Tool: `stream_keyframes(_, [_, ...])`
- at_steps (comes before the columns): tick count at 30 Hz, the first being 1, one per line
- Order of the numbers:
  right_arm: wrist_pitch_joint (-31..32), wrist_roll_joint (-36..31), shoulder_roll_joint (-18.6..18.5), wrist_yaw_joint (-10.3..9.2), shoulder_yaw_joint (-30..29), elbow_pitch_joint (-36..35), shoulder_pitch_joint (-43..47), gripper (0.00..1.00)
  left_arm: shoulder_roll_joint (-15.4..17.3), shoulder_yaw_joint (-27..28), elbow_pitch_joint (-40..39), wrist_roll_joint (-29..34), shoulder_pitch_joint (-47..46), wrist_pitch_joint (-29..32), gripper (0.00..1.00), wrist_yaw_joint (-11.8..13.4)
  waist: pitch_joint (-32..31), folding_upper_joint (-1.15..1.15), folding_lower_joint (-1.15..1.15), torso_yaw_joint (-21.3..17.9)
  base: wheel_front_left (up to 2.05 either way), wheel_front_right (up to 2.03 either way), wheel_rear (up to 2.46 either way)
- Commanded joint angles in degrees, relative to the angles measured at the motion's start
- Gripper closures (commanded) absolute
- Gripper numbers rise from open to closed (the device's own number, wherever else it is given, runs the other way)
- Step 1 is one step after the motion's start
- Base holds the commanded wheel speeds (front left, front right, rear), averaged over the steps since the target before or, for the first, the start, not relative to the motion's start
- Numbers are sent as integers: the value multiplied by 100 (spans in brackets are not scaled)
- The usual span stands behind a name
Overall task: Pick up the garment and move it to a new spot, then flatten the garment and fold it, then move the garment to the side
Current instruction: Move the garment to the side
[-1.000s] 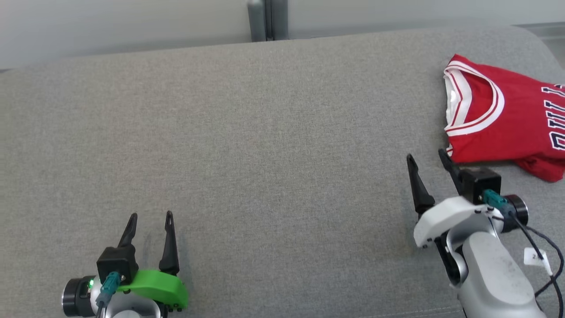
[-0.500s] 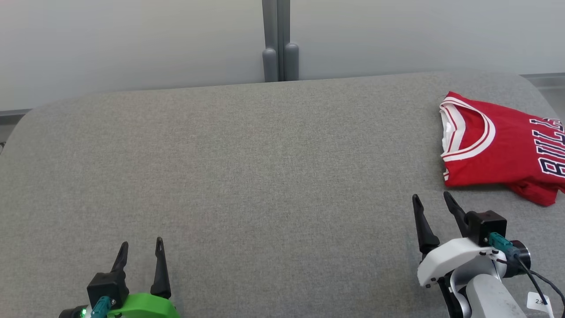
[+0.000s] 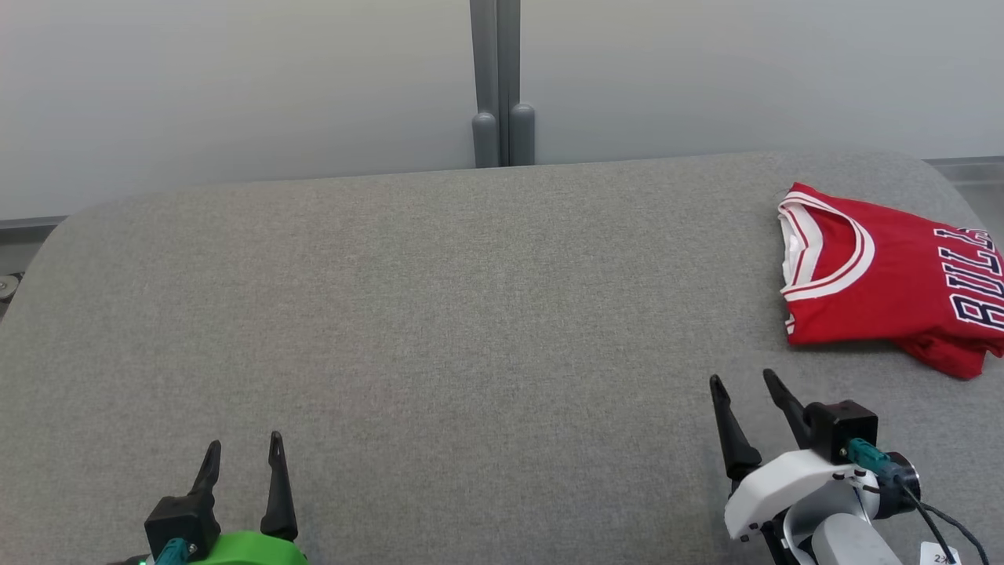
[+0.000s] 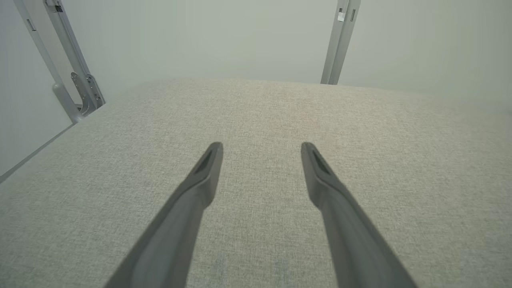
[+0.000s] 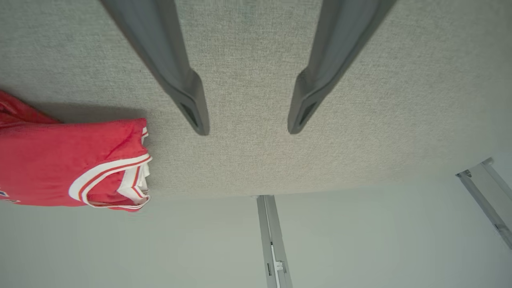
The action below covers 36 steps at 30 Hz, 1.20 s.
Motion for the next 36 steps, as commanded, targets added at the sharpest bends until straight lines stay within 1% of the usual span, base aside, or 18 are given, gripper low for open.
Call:
stream_keyframes(1, [-23, -57, -17, -9, 3, 42, 35, 0, 26, 9, -37, 18, 94, 3, 0, 5, 1, 0, 0, 0, 0, 0, 0])
stream_keyframes(6, [-23, -90, -11, -7, 136, 156, -5, 0, 26, -19, -71, 27, 110, 3, 0, 44, 4, 0, 0, -1, 0, 0, 0])
stream_keyframes(11, [-23, -86, -15, -8, 71, 87, 22, 0, 26, 14, -40, 42, 102, 3, 0, 36, 19, 0, 0, -14, 0, 0, 0])
stream_keyframes(16, [-23, -242, -15, -8, 43, 1, 64, 0, 26, 15, -67, 56, 89, 3, 0, 39, 37, 0, 0, -24, 0, 0, 0])
stream_keyframes(24, [-23, -329, -14, -8, -60, -58, 74, 0, 26, 47, -49, -25, 53, 3, 0, -20, 58, 0, 0, -45, 0, 0, 0])
stream_keyframes(36, [-23, -307, -14, -8, -198, -124, 77, 0, 26, 44, -31, -19, 37, 3, 0, -13, 72, 0, 0, -60, 0, 0, 0])
